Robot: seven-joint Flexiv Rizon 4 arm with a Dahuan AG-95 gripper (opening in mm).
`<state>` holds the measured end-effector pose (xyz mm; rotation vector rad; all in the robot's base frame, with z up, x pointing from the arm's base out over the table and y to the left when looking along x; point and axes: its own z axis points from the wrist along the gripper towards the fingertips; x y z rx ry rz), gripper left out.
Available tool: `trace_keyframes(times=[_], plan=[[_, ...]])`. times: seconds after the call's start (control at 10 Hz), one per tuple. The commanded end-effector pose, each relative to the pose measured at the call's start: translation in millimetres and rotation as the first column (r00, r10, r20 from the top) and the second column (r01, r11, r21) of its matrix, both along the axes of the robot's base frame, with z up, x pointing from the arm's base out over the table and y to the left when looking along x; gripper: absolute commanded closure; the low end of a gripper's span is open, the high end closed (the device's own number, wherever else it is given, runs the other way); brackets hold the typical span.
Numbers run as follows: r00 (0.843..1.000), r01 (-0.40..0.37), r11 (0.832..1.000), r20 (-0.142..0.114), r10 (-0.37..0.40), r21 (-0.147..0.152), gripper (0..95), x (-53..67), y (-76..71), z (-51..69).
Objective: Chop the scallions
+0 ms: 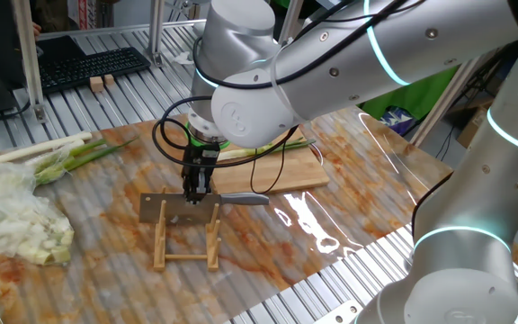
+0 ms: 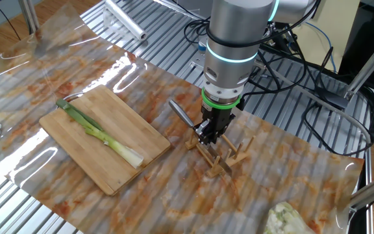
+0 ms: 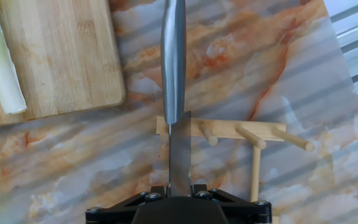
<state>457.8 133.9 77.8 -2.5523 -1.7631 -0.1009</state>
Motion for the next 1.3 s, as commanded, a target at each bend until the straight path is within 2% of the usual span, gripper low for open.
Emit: trace_keyframes(times=[0.1, 1.3], plan=[[1.0, -0.003, 1.0, 0.001, 0.003, 0.0, 76.0, 0.7, 0.1, -0.6], [1.0, -0.015, 1.0, 0.0, 0.015, -0.001, 76.0, 1.2, -0.5, -1.4]])
